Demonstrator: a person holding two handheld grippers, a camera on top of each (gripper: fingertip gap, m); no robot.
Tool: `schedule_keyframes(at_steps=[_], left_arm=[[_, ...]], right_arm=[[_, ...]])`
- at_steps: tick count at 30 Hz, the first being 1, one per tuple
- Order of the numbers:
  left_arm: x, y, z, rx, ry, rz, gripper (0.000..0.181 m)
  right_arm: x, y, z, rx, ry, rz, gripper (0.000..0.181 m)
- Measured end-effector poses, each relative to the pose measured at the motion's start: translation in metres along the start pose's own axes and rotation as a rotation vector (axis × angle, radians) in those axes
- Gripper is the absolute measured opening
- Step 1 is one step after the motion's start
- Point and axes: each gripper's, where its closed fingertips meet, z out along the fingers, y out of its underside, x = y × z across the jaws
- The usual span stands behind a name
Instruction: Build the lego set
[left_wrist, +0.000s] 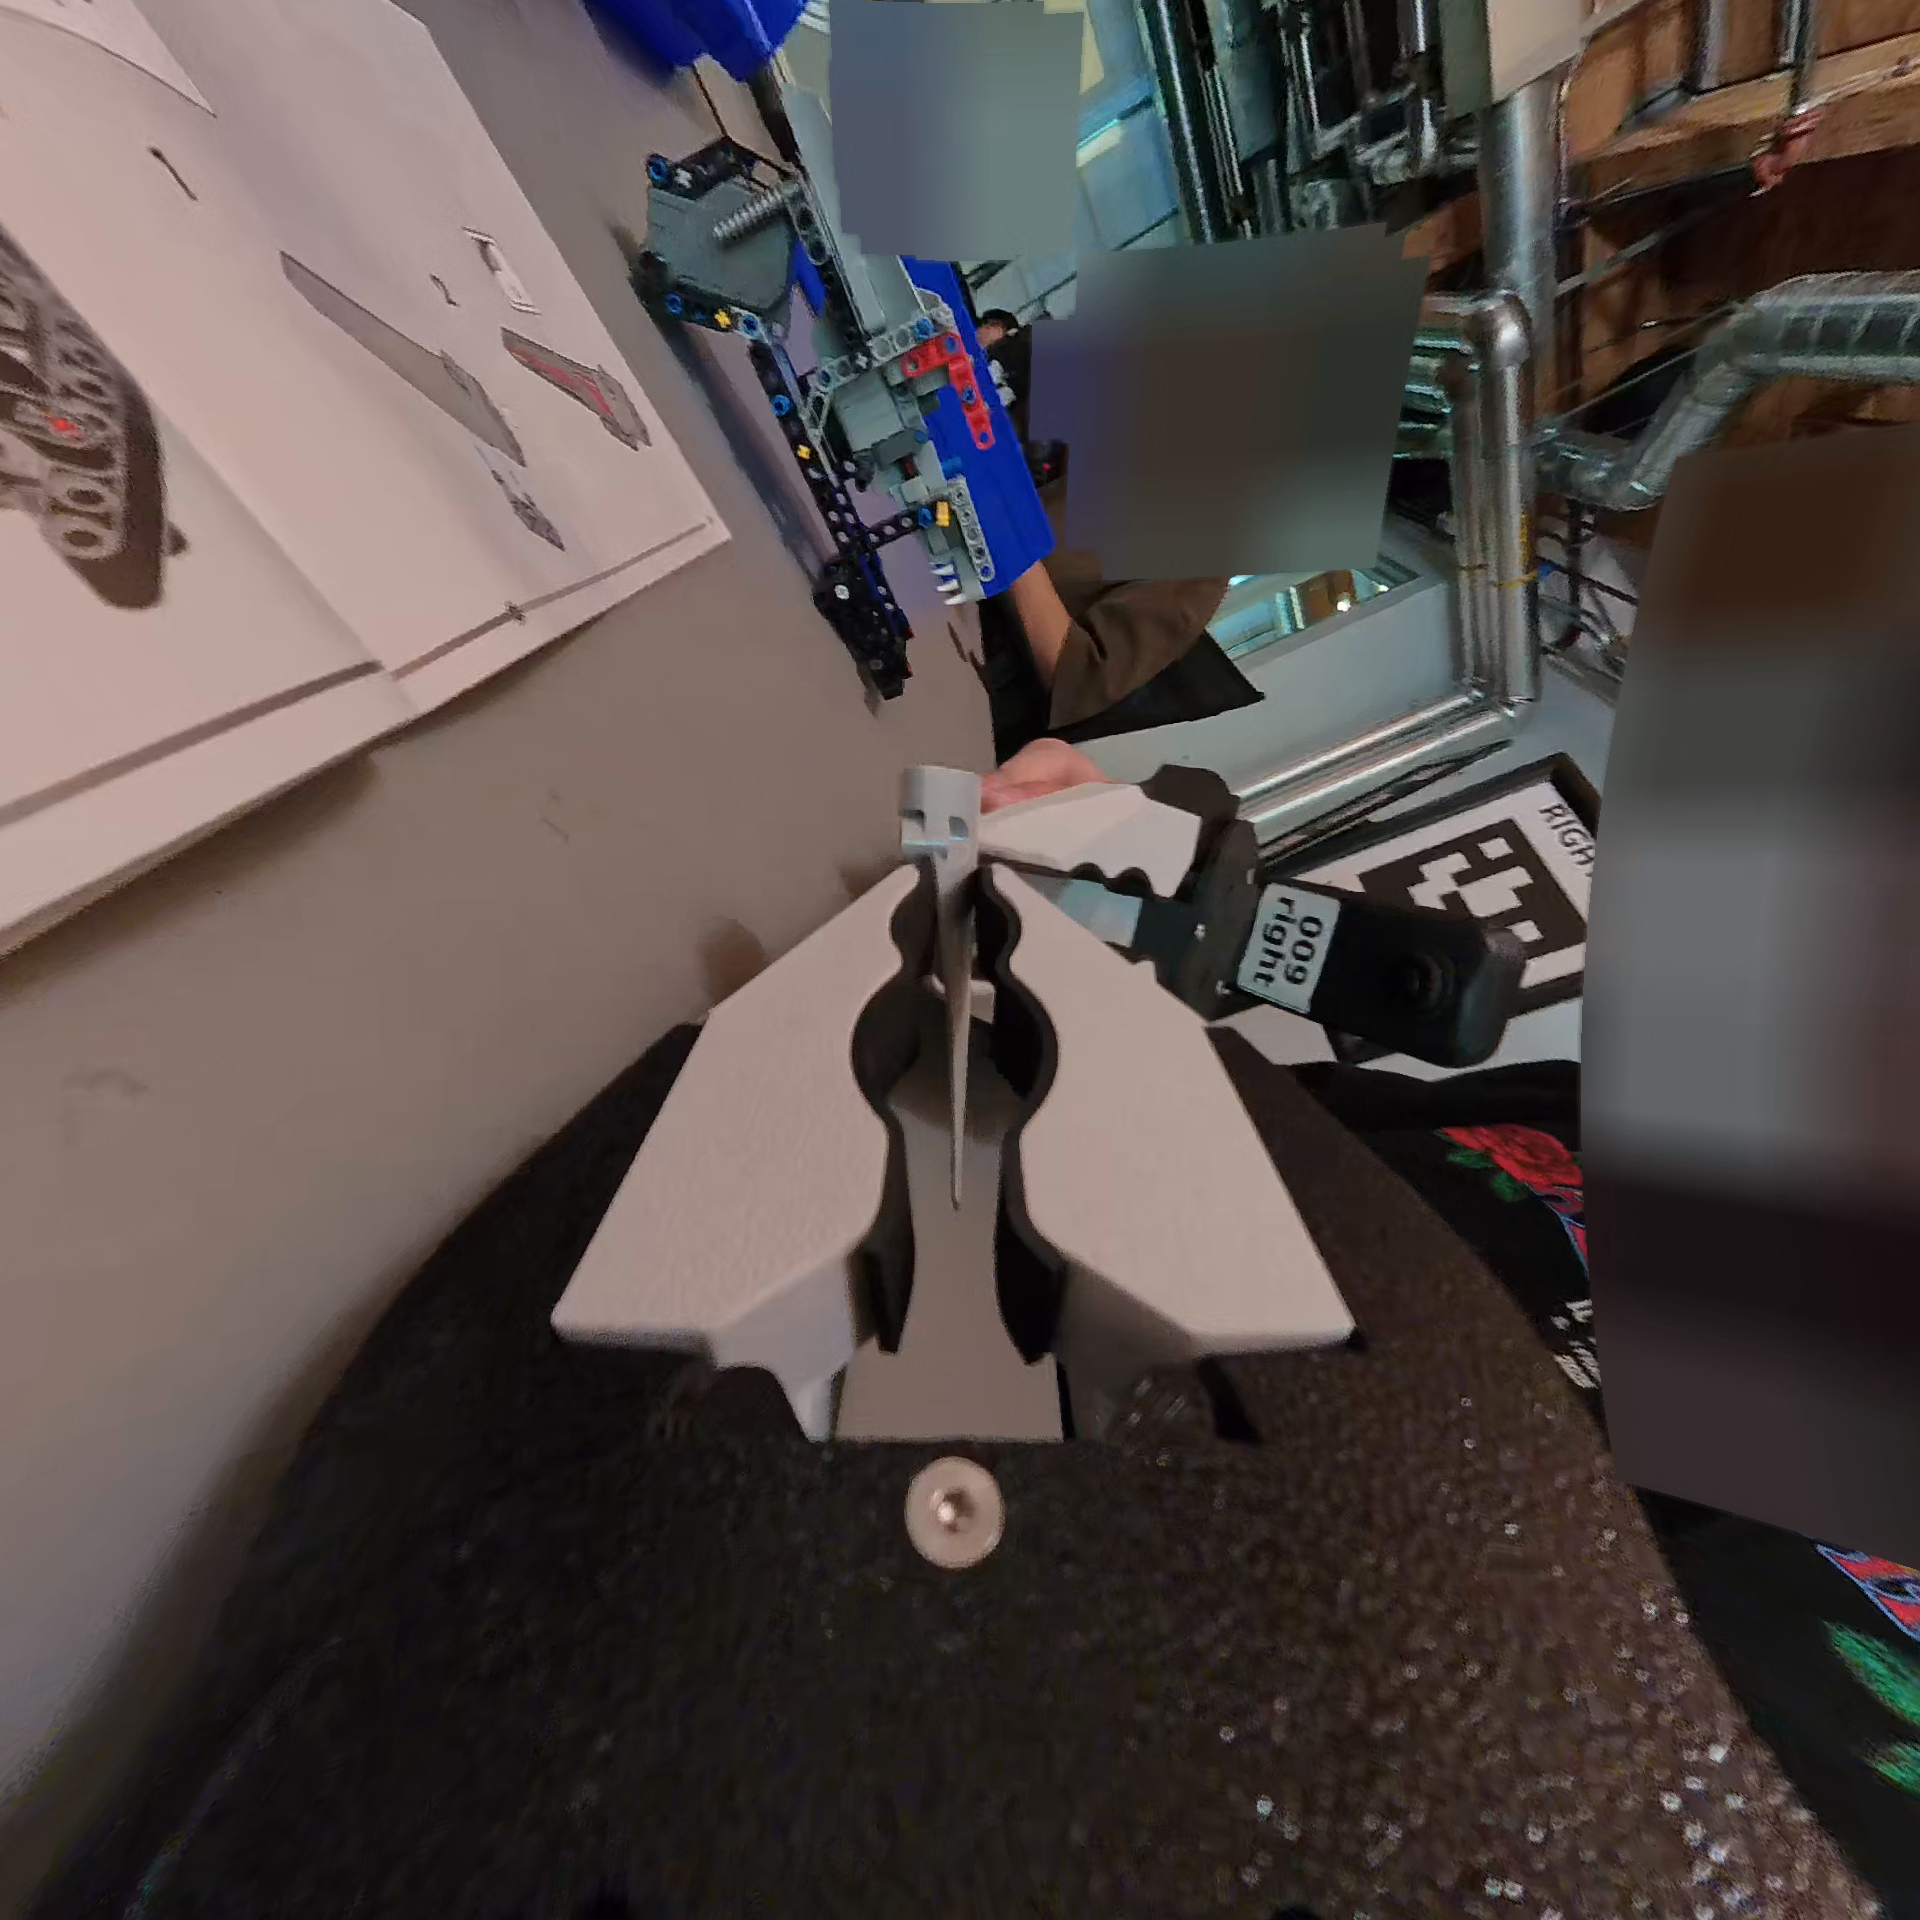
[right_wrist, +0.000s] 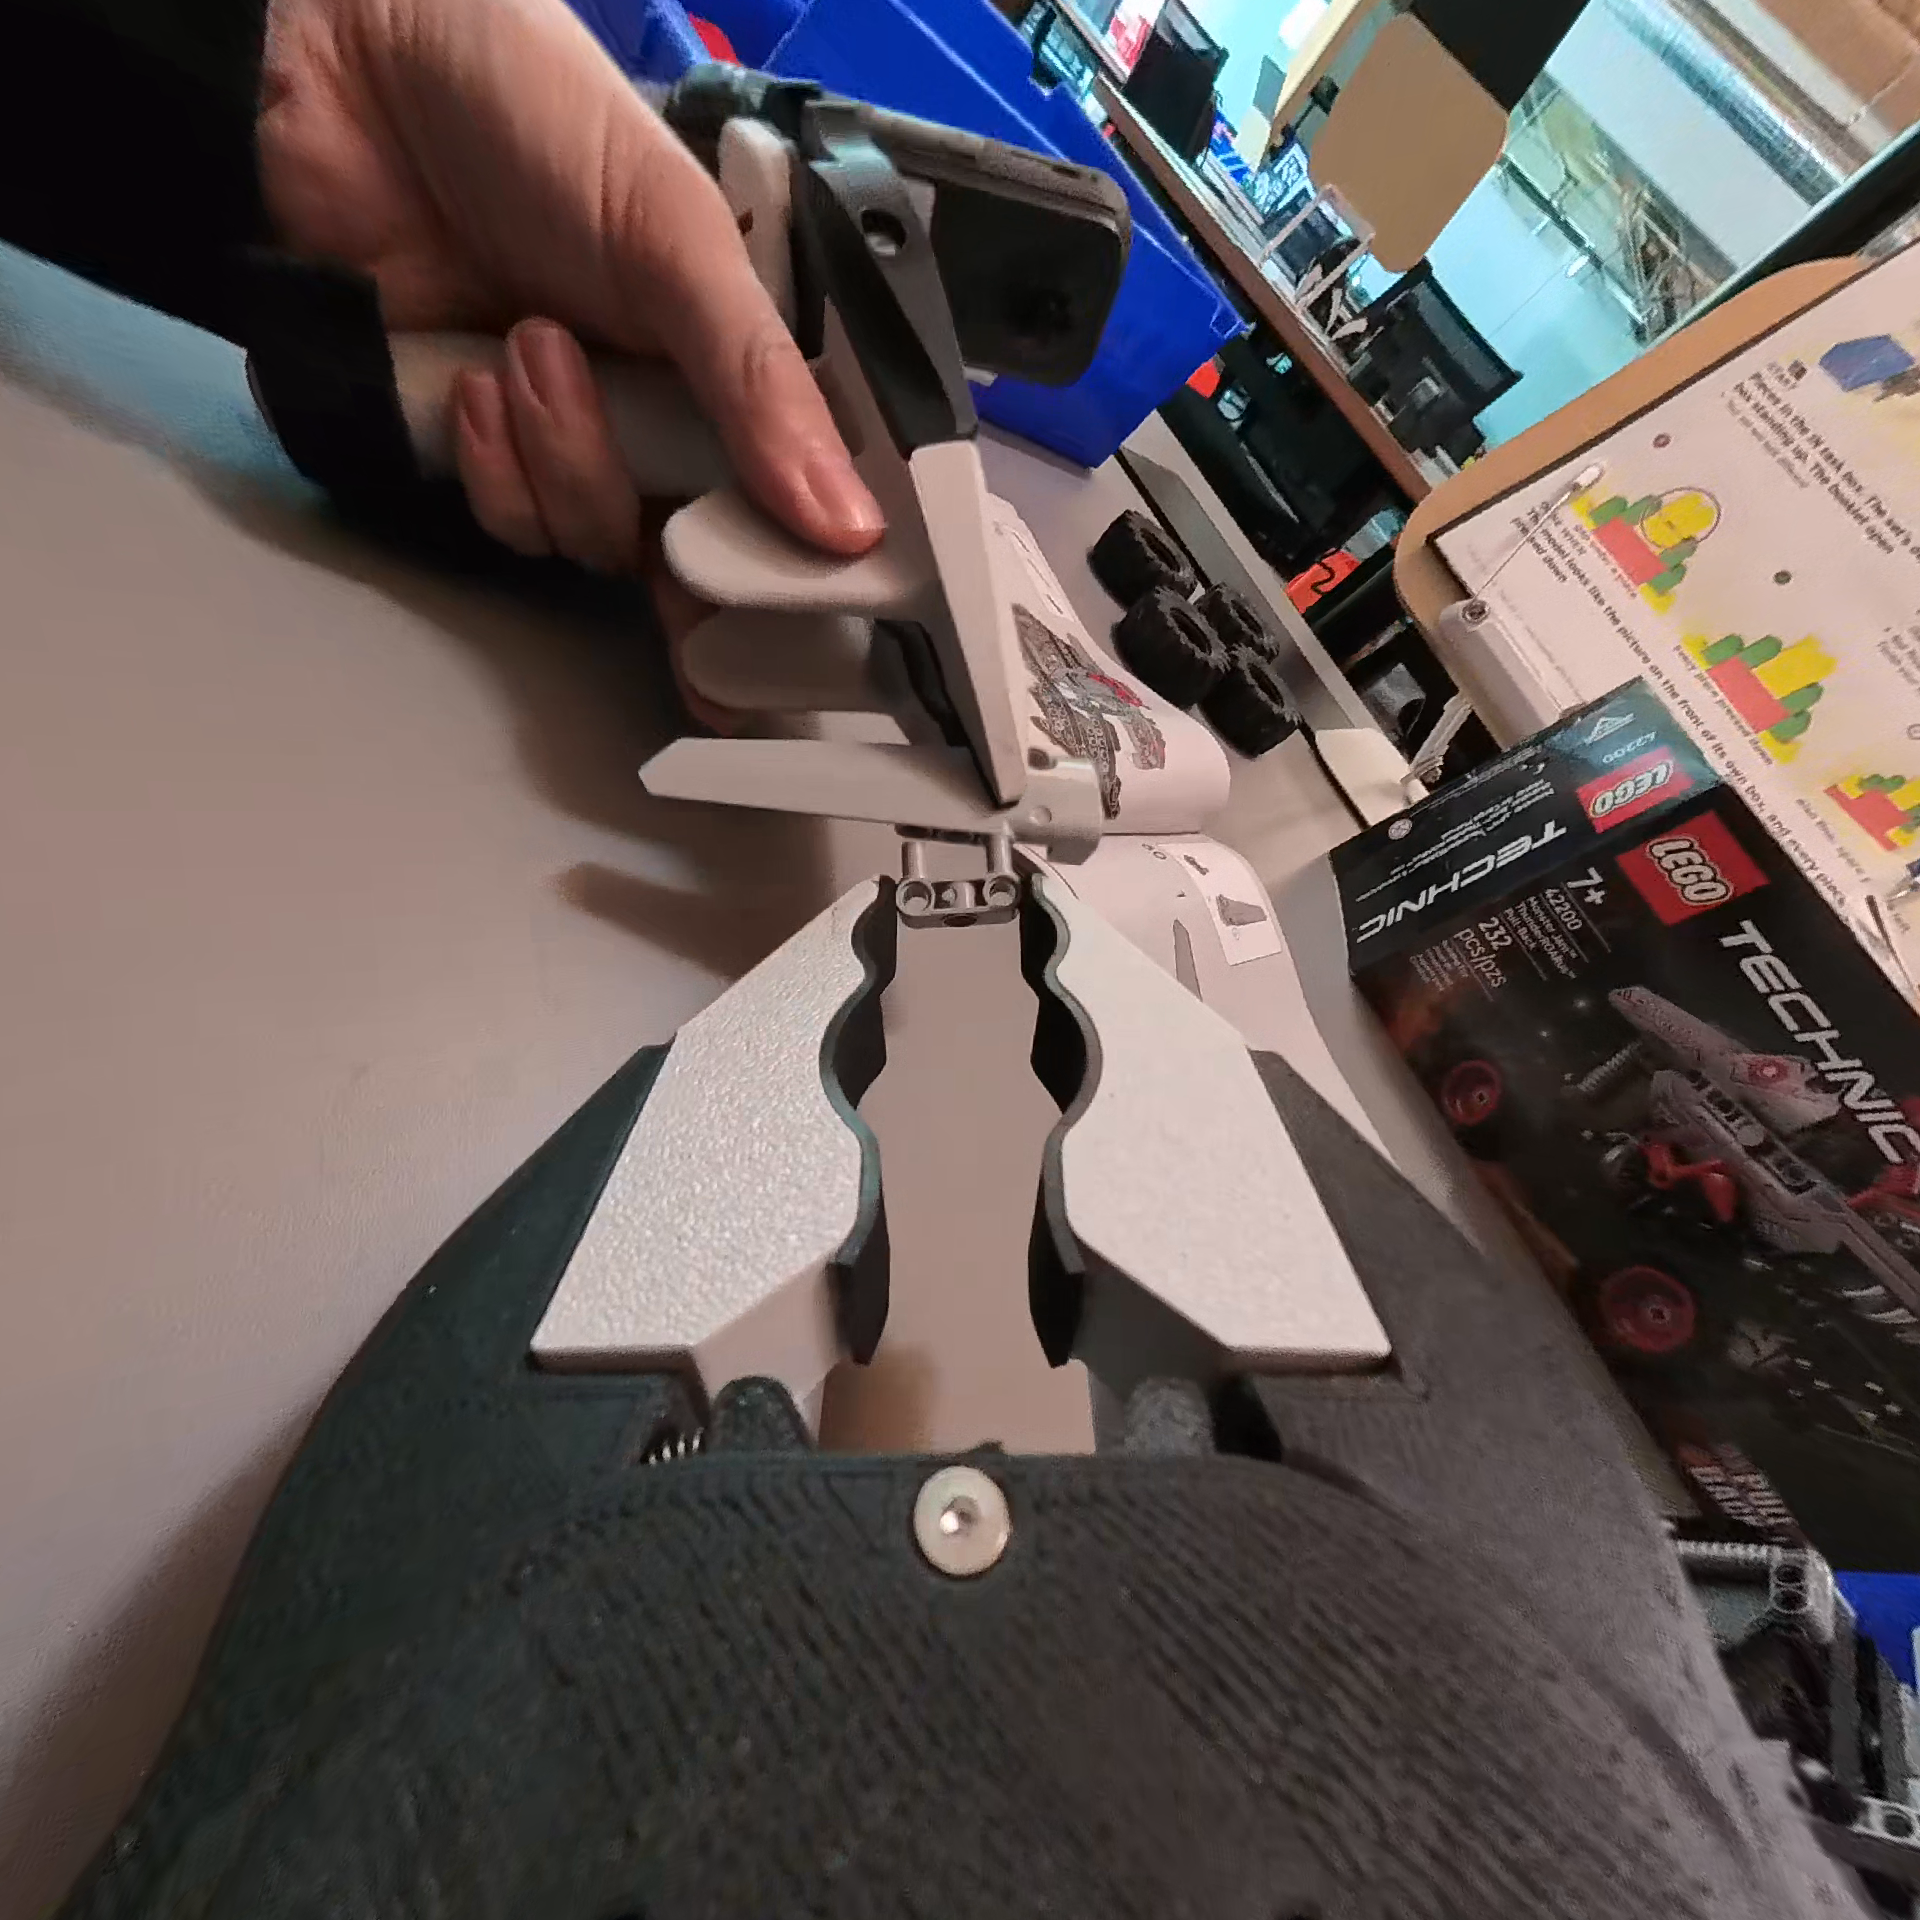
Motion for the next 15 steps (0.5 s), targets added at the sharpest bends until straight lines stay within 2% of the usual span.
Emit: schedule_keyframes(at_steps=[15], left_arm=[[-0.0012, -0.0066, -0.0012, 0.046, -0.025, 0.034, 0.005]], right_arm=[[0.0051, -0.0009, 0.0066, -0.018, 0.029, 0.034, 0.023]])
